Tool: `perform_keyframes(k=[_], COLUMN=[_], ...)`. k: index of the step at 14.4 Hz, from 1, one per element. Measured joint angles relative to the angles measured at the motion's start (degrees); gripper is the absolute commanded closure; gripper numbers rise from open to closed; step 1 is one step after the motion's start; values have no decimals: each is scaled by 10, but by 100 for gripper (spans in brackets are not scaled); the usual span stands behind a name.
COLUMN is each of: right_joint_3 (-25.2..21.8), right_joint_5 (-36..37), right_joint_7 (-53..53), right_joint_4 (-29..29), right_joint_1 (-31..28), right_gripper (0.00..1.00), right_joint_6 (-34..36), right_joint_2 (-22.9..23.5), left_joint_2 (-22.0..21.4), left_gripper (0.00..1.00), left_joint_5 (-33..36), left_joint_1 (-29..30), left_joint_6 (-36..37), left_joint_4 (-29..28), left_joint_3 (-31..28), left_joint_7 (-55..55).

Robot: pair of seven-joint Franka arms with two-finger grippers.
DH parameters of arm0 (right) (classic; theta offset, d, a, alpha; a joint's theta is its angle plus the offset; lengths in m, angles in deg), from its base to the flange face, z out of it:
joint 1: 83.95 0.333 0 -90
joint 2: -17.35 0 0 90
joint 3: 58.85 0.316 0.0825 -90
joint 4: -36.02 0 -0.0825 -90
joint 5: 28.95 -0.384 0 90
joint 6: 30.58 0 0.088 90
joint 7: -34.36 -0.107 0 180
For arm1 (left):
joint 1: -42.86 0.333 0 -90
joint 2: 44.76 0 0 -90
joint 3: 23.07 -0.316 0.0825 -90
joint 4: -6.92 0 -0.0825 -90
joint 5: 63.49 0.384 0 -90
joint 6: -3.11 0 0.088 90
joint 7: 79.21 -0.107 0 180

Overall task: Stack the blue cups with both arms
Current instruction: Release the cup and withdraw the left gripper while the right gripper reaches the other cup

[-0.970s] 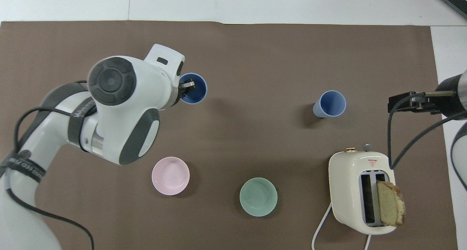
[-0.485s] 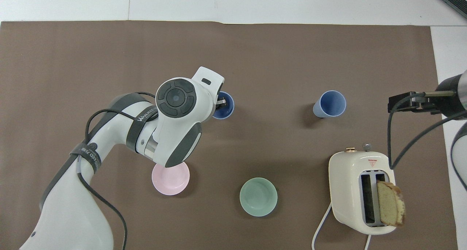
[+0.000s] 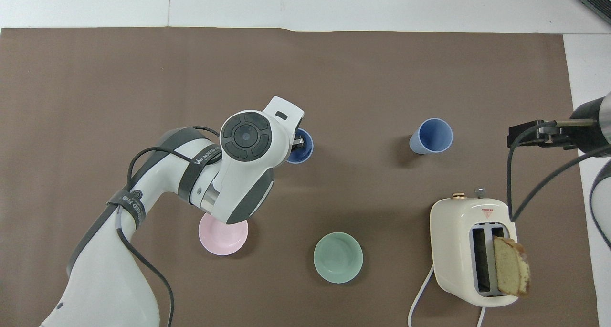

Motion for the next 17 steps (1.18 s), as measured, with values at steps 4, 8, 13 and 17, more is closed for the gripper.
perform_keyframes(k=[4, 8, 13, 17], right_joint_3=[0, 0, 0, 2], right_joint_5=[-4, -14, -16, -17], right_joint_7=[0, 0, 0, 0], right_joint_4=[0, 25, 83, 97], right_joint_1=[0, -1, -1, 3], right_gripper=[0, 0, 0, 0], right_joint_6=[0, -26, -138, -207], right_joint_2=[0, 11, 87, 124], left_joint_2=[0, -17, -76, -119], left_gripper=[0, 0, 0, 0], left_joint_5=[0, 0, 0, 0], left_joint_1=[3, 34, 101, 170], left_joint_6=[0, 4, 82, 148], left_joint_4=[0, 10, 10, 9], left_joint_3=[-3, -10, -13, -13], left_joint_7=[0, -3, -95, -222])
